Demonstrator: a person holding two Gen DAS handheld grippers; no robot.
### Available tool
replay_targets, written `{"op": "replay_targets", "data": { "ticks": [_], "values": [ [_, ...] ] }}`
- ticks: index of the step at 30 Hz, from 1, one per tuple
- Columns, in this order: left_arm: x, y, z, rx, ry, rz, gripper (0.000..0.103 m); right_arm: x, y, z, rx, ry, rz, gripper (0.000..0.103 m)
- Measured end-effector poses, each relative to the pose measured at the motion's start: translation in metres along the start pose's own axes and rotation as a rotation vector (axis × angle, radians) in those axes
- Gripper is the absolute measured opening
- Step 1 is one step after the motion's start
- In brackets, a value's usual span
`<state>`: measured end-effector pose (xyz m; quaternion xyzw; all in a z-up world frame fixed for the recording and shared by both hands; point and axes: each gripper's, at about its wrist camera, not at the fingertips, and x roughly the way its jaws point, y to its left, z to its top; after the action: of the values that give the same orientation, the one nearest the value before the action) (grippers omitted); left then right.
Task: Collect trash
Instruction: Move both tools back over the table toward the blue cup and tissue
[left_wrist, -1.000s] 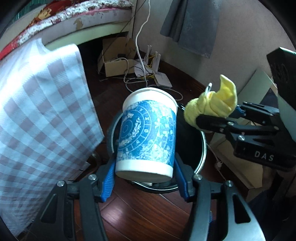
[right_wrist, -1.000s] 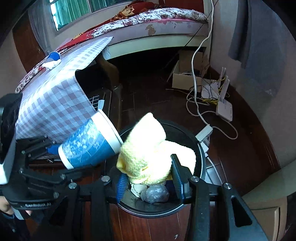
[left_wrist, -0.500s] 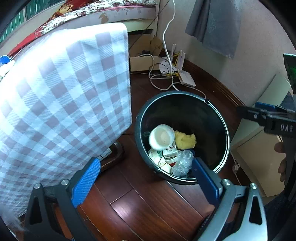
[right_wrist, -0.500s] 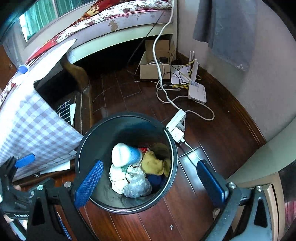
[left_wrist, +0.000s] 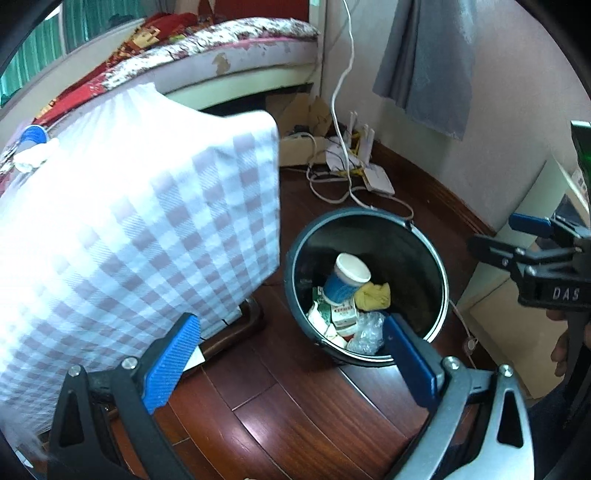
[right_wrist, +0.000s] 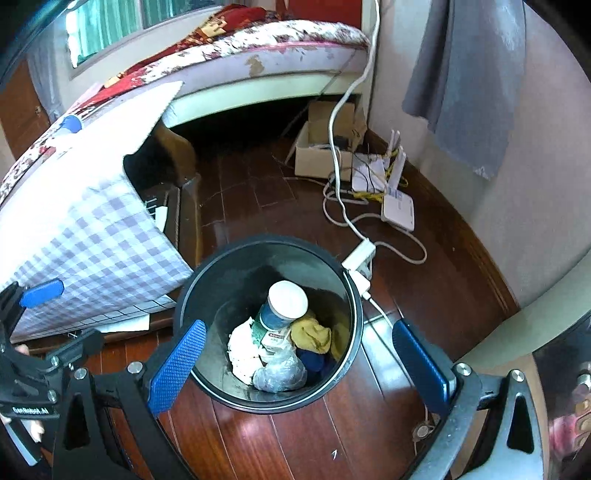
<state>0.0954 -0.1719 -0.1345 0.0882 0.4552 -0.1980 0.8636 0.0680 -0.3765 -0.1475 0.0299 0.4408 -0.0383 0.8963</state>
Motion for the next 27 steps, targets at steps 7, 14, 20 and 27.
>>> {"op": "replay_targets", "data": {
  "ticks": [7,14,20,27],
  "values": [
    [-0.025,0.018,-0.003,-0.024,-0.034,0.041,0.1,-0.026,0.025,0.006,-0.065,-0.043,0.007,0.102],
    [-0.048,0.046,-0.006,-0.088,-0.073,0.084,0.1,-0.042,0.059,0.019,-0.125,-0.093,0.043,0.102],
    [-0.06,0.068,-0.01,-0.141,-0.098,0.117,0.1,-0.048,0.089,0.031,-0.164,-0.131,0.079,0.102],
    [-0.074,0.096,-0.018,-0.198,-0.13,0.163,0.1,-0.049,0.126,0.043,-0.212,-0.164,0.133,0.102]
  ]
}}
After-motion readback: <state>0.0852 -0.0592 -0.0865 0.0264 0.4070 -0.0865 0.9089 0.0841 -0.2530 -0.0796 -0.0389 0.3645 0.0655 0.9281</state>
